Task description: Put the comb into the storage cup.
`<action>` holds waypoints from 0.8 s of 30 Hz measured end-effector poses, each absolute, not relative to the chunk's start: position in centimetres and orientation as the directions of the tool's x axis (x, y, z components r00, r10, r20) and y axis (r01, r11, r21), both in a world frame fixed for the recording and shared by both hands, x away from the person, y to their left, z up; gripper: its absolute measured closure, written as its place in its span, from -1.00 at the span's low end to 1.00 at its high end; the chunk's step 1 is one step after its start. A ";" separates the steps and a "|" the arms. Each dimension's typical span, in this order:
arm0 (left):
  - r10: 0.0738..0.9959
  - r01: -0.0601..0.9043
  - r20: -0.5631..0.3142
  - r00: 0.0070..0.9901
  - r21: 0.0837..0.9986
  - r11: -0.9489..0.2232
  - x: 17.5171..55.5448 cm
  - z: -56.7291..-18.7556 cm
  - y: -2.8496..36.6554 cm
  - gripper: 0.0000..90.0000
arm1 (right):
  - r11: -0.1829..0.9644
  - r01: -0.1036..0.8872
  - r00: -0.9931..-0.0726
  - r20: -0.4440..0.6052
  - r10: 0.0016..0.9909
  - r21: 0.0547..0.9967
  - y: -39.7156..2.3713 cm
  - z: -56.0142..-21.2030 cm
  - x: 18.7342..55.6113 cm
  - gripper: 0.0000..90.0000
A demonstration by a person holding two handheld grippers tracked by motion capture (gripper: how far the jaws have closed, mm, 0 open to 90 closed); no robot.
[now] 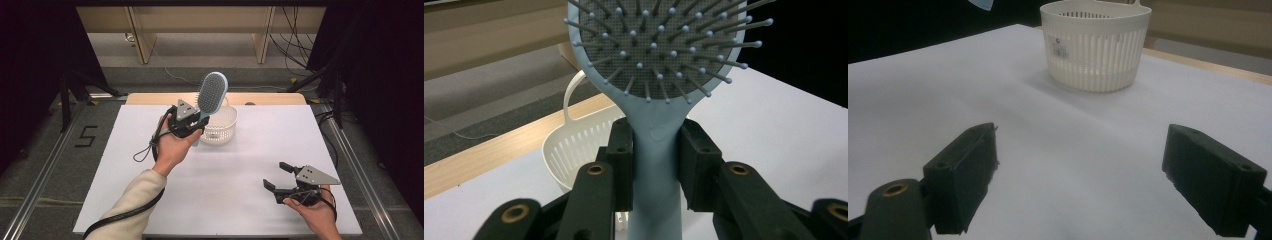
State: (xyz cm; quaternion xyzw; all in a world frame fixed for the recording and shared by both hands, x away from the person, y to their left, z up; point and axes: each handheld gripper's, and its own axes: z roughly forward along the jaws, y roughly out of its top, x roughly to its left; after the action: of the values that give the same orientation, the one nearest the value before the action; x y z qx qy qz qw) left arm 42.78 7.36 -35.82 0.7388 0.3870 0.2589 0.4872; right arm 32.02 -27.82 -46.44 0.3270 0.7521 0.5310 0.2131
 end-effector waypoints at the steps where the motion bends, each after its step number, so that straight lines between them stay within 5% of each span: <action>1: 0.824 0.319 0.004 0.566 0.921 -0.224 42.8 -35.8 7.4 0.55 | 0.223 0.266 -0.696 0.026 0.718 0.938 -27.8 -46.4 32.0 -0.66; 24: 0.827 0.313 -0.005 0.562 0.927 -0.207 43.5 -35.1 7.0 0.55 | 0.217 0.267 -0.695 0.031 0.718 0.939 -27.8 -46.4 32.0 -0.66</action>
State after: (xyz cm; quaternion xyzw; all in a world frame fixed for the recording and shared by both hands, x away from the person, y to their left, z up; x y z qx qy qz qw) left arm 43.48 6.99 -35.13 0.7322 0.3891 0.2597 0.4950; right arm 32.00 -27.85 -46.41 0.3278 0.7509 0.5328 0.2118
